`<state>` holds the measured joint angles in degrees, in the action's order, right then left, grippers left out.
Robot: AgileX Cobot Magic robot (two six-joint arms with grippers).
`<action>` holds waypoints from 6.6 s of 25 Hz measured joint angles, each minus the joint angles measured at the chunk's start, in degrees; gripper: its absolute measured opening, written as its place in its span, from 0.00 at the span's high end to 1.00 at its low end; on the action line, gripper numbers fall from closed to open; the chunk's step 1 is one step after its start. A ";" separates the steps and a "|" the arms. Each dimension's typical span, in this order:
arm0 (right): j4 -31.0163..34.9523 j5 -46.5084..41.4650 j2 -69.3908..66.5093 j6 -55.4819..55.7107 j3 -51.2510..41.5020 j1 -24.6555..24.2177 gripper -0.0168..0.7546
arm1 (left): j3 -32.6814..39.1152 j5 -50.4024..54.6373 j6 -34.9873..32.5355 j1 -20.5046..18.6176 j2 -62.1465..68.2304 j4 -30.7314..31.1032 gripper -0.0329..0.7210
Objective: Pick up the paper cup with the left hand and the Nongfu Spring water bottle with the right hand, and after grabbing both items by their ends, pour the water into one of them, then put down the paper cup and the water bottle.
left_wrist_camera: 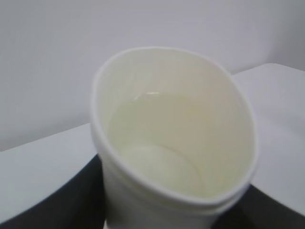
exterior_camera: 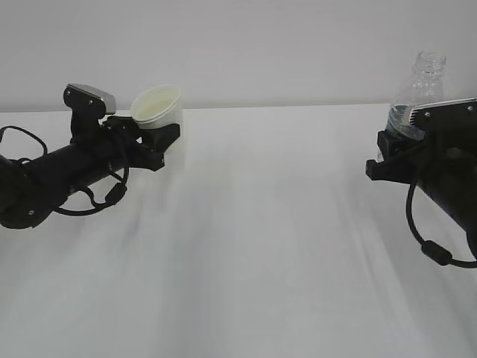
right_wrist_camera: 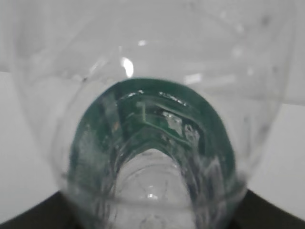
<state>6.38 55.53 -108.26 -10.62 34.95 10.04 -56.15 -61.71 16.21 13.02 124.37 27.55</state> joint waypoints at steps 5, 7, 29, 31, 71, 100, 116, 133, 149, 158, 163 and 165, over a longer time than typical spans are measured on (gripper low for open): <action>0.00 0.00 0.00 0.00 0.00 0.00 0.51 | 0.00 0.00 -0.84 -1.06 0.00 -3.37 0.42; 0.00 0.00 0.00 0.00 0.00 0.00 0.51 | 0.00 0.00 -1.81 -1.40 0.00 -4.78 0.42; 0.10 -0.10 0.00 0.00 0.00 0.00 0.51 | 0.00 5.58 -10.07 -4.80 0.00 -16.95 0.43; 0.10 -0.10 0.00 0.00 0.00 0.00 0.51 | 0.00 5.58 -10.07 -5.45 0.00 -17.08 0.43; 0.10 -0.21 0.00 0.14 0.00 0.00 0.51 | 2.01 -0.49 -10.07 -5.87 6.21 -17.13 0.44; 0.10 -0.21 0.00 0.14 0.00 0.00 0.51 | 2.01 -3.63 -10.07 -5.87 9.39 -17.47 0.18; 0.10 -0.21 0.00 0.14 0.00 0.00 0.51 | 8.01 -3.72 -10.07 -5.87 6.47 -19.16 0.18; 0.10 -0.21 0.00 0.14 0.00 0.00 0.51 | 19.24 -3.86 -10.07 -5.19 -4.26 -17.68 0.18; 1.54 0.47 -0.83 6.02 0.00 0.00 0.52 | 24.20 -3.86 -10.07 -4.89 -9.86 -13.14 0.18; 1.48 5.08 -7.01 6.02 1.23 0.00 0.52 | 24.25 -3.86 -10.07 -4.80 -9.95 -10.94 0.18; 1.48 5.85 -8.15 6.02 1.55 0.00 0.52 | 24.25 -3.86 -10.07 -4.80 -9.95 -9.87 0.18; 1.48 5.85 -8.15 6.02 1.55 0.00 0.52 | 24.25 -3.86 -10.07 -4.80 -9.95 -9.25 0.18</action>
<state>7.86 61.38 -116.42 -4.60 36.49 10.04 -31.90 -65.57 6.14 8.23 114.42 18.31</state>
